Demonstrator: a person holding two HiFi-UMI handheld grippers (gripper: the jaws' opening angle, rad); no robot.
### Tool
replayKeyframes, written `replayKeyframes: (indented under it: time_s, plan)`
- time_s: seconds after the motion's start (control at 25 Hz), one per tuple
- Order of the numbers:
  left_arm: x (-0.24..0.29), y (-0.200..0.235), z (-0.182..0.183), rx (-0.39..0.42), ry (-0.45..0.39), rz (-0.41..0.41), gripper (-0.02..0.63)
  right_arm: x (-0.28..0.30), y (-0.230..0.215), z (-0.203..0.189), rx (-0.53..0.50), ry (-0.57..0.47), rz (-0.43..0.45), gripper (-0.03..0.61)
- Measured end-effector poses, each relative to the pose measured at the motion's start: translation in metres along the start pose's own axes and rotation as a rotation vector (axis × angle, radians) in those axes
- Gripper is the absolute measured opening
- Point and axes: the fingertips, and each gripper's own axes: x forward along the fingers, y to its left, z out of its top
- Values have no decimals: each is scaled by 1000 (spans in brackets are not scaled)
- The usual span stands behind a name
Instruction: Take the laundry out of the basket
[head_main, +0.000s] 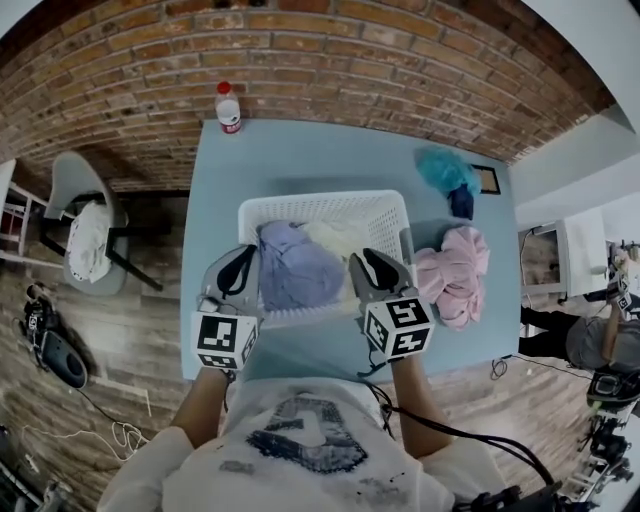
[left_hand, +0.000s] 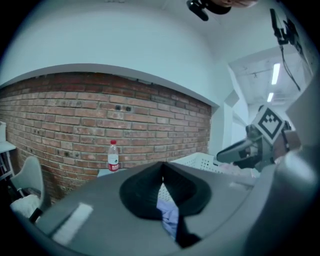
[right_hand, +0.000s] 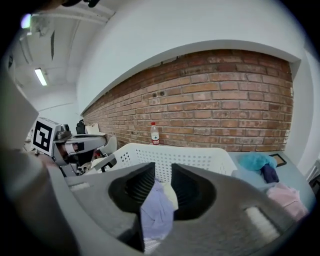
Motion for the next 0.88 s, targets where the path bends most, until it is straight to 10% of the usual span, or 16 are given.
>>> replayKeyframes:
  time_s: [0.56,0.88]
  plan:
    - [25,32,-3,-9,45,21,-8,76,15,-34,12,322,243,501]
    - [42,45,-2,-28,59,15,-8,128,29,-81,-19,518,366,572]
